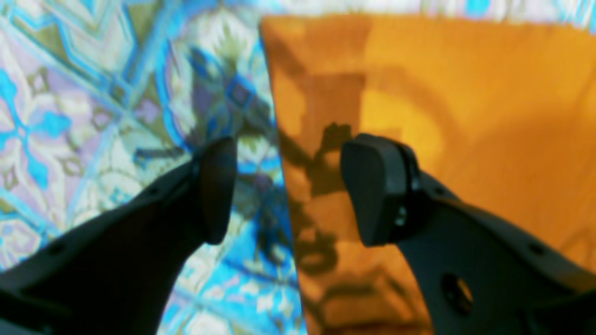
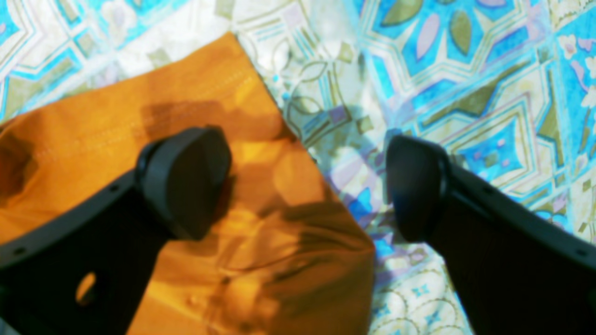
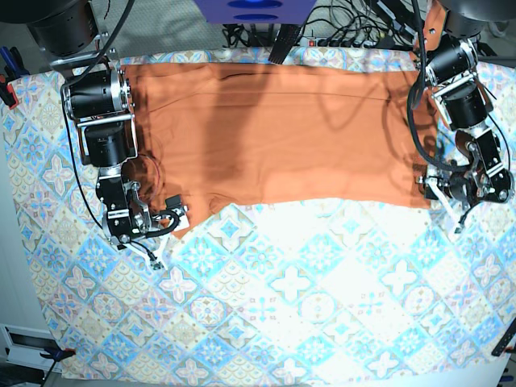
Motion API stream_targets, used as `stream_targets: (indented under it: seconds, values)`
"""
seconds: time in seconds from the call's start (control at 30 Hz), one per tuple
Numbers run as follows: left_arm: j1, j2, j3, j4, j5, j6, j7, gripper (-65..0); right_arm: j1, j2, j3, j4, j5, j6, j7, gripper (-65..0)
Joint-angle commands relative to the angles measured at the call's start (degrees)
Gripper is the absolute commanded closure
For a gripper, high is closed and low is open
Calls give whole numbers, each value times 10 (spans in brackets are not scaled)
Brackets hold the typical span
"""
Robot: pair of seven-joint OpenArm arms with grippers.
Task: Fold the T-shirt properly
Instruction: 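Lower both grippers and pinch the orange shirt's unfolded side edge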
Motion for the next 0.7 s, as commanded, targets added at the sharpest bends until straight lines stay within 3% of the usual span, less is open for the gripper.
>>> stream_targets:
  seconds: [0.0,0.33,0.67]
  values:
    - [-12,-2,0,4,-6,-3,-19,-379,13,5,1,5,-8,-5,-4,-546]
    - [-12,-1,-1,-4,-4,-3,-63,-379,13,5,1,5,-8,-5,-5,-546]
    - [-37,-4,-2,-130,-6,-3,-145,-379,13,5,1,4,-8,-5,-6,-546]
